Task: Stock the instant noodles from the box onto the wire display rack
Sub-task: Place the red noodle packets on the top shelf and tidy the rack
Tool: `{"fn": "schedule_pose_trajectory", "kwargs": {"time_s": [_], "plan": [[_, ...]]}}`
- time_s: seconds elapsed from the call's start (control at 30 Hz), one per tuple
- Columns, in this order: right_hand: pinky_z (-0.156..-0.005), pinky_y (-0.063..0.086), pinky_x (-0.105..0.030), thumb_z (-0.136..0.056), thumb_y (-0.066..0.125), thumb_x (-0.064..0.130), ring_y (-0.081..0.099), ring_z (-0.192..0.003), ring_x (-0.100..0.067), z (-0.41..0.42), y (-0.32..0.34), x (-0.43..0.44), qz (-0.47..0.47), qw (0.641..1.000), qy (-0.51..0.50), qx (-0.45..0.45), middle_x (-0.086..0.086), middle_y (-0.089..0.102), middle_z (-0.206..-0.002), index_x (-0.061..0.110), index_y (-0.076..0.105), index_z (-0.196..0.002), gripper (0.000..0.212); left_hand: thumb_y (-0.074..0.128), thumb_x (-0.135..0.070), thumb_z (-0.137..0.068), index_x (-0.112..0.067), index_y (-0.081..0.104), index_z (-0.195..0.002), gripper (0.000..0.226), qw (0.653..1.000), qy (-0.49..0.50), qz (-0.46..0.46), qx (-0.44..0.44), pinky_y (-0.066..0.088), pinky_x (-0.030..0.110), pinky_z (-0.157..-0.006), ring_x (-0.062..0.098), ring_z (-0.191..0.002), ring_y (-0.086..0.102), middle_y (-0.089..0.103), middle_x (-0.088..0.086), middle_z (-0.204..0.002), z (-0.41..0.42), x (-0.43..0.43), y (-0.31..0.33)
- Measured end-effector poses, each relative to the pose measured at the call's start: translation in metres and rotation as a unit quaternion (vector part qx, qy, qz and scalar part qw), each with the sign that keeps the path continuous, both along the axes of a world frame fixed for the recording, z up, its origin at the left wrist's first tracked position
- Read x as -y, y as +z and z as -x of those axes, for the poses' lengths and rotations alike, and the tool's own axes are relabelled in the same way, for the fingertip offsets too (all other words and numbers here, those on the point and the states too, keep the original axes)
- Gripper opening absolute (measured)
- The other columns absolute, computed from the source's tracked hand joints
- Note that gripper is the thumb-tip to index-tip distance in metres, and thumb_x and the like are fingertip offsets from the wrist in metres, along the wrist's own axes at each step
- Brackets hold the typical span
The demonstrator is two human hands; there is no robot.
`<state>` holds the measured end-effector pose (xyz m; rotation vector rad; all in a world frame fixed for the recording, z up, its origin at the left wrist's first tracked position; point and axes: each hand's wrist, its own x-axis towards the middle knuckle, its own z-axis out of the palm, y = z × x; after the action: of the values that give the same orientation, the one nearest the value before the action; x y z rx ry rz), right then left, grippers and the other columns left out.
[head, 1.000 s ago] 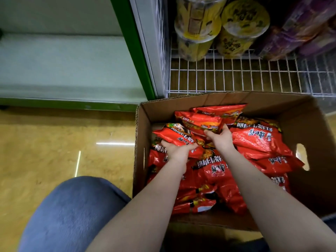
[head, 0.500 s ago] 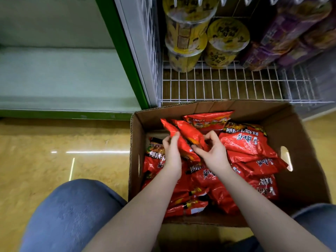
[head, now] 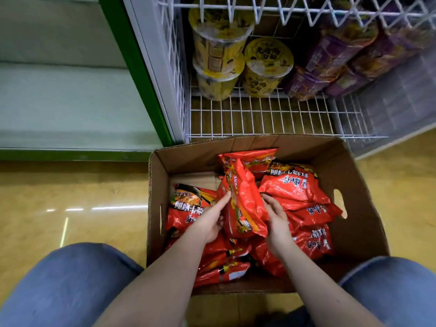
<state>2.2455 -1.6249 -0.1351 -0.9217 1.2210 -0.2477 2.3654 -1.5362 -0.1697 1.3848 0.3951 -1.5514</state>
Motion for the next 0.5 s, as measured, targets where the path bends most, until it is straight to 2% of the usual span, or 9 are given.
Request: {"fn": "schedule_pose_trajectory", "kwargs": {"time_s": [0.07, 0.13, 0.3, 0.4, 0.5], "plan": [[-0.095, 0.049, -0.044, -0.091, 0.055, 0.023, 0.063, -0.108, -0.027, 0.000, 0.001, -0.002, -0.040, 0.999, 0.003, 0.032, -0.010, 0.067, -0.115, 0.017, 0.060, -0.122, 0.032, 0.080, -0.071, -0.035, -0.017, 0.047, -0.135, 0.118, 1.000, -0.020, -0.001, 0.004, 0.041, 0.044, -0.105, 0.026, -0.117, 0.056, 0.060, 0.008, -0.127, 0.001, 0.004, 0.002], [-0.095, 0.048, -0.047, -0.092, 0.050, 0.030, 0.063, -0.109, -0.028, -0.002, 0.001, -0.005, -0.067, 0.997, -0.003, 0.037, -0.011, 0.067, -0.116, 0.019, 0.063, -0.117, 0.030, 0.082, -0.070, -0.035, -0.022, 0.039, -0.140, 0.123, 1.000, -0.015, 0.009, 0.006, 0.045, 0.047, -0.100, 0.026, -0.112, 0.059, 0.059, 0.008, -0.127, -0.001, 0.008, 0.000], [-0.071, 0.049, -0.038, -0.093, 0.043, 0.046, 0.062, -0.092, -0.027, -0.006, 0.010, -0.003, -0.155, 0.986, -0.043, 0.052, -0.011, 0.065, -0.098, 0.019, 0.059, -0.097, 0.032, 0.077, -0.046, -0.066, -0.029, 0.025, -0.144, 0.095, 0.999, 0.011, 0.025, 0.030, 0.045, 0.050, -0.098, 0.028, -0.108, 0.058, 0.057, 0.008, -0.123, 0.004, 0.011, 0.002], [-0.071, 0.048, -0.039, -0.092, 0.043, 0.050, 0.060, -0.089, -0.026, -0.005, 0.020, 0.001, -0.181, 0.979, -0.058, 0.067, -0.010, 0.063, -0.096, 0.021, 0.055, -0.092, 0.031, 0.078, -0.046, -0.057, -0.030, 0.020, -0.145, 0.106, 0.999, 0.013, 0.021, 0.042, 0.045, 0.050, -0.097, 0.030, -0.110, 0.057, 0.053, 0.009, -0.127, 0.004, 0.011, 0.011], [-0.077, 0.049, -0.041, -0.089, 0.048, 0.052, 0.060, -0.094, -0.028, -0.003, 0.043, 0.001, -0.201, 0.976, -0.052, 0.068, -0.011, 0.063, -0.100, 0.020, 0.055, -0.096, 0.034, 0.081, -0.050, -0.046, -0.024, 0.031, -0.144, 0.112, 1.000, 0.009, 0.014, 0.027, 0.045, 0.050, -0.098, 0.029, -0.110, 0.059, 0.059, 0.011, -0.126, -0.003, 0.006, 0.035]]}}
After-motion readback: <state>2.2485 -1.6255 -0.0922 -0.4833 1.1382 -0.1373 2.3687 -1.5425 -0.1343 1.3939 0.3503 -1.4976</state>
